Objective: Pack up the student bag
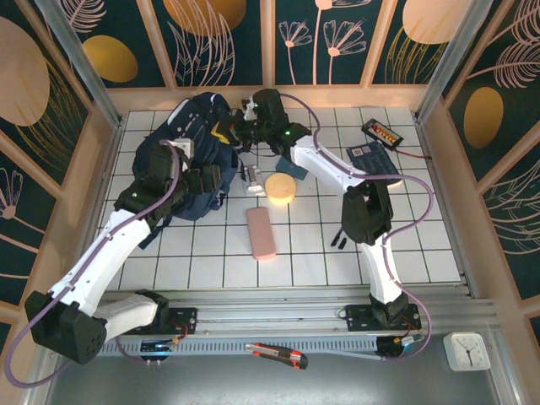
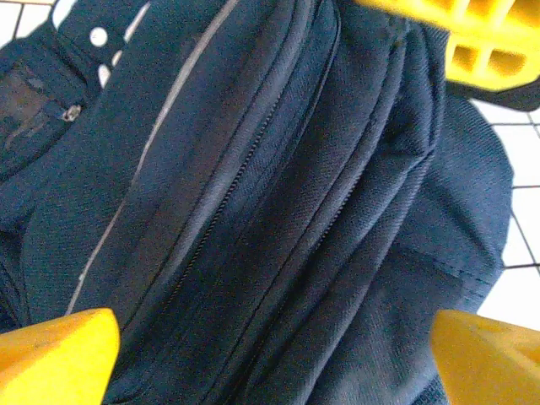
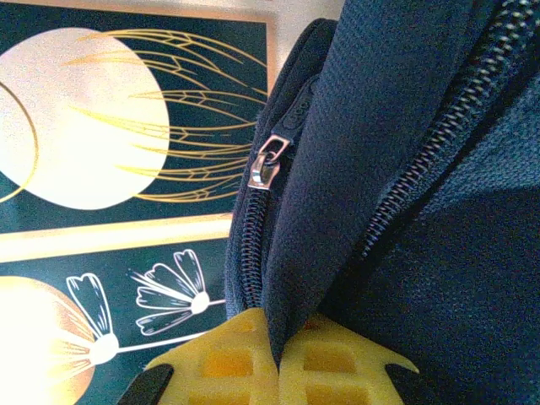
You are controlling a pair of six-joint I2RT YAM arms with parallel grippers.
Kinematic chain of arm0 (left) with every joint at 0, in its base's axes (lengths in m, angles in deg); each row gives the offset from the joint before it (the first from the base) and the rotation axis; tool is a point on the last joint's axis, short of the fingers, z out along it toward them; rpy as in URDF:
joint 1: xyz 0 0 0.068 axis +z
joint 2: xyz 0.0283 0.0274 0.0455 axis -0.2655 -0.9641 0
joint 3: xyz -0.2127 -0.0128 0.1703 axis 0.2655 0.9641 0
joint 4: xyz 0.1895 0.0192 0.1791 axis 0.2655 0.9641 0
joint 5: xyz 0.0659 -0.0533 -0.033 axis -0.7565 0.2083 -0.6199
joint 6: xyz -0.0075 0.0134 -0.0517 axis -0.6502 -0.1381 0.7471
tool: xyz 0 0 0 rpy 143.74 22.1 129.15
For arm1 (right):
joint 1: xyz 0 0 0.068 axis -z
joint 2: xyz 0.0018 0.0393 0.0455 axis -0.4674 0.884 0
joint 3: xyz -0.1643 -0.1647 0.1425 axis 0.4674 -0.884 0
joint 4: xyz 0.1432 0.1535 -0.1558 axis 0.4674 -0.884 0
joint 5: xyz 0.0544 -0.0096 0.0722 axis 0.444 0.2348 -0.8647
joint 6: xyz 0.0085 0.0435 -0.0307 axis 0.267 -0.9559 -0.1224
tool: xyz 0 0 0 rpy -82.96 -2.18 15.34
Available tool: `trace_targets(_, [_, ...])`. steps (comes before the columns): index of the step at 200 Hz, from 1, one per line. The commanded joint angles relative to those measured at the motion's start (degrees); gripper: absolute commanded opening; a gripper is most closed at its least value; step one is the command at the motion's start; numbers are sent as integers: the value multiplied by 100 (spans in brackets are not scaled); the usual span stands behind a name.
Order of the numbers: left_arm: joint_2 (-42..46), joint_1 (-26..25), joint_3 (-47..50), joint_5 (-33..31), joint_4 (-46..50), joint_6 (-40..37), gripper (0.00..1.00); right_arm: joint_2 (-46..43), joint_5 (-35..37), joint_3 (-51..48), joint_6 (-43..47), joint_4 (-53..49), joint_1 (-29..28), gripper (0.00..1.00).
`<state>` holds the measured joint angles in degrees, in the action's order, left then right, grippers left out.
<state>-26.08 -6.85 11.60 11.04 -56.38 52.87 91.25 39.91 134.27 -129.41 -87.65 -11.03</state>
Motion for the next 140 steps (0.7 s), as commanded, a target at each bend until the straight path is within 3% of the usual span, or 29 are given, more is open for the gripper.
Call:
trace_targets(1, [-247, -3, 55, -219, -58, 28, 88, -712, -134, -84, -83, 879, -92, 0])
trace_targets(39, [-533, 0, -27, -197, -217, -183, 66, -875, -300, -460, -194, 1116, -175, 0])
trace_targets(59, [-737, 0, -119, -171, -264, -265, 41, -968, -415, -707, -225, 1142, -197, 0])
trace_targets(80, [-949, 0, -199, -124, -263, -376, 0, -1120, -442, -962, -191, 1115, -189, 0])
trace_targets(140, [-623, -1, -58, -161, -464, -1091, 0, -1416, -659, -1419, 129, 1023, 0, 3])
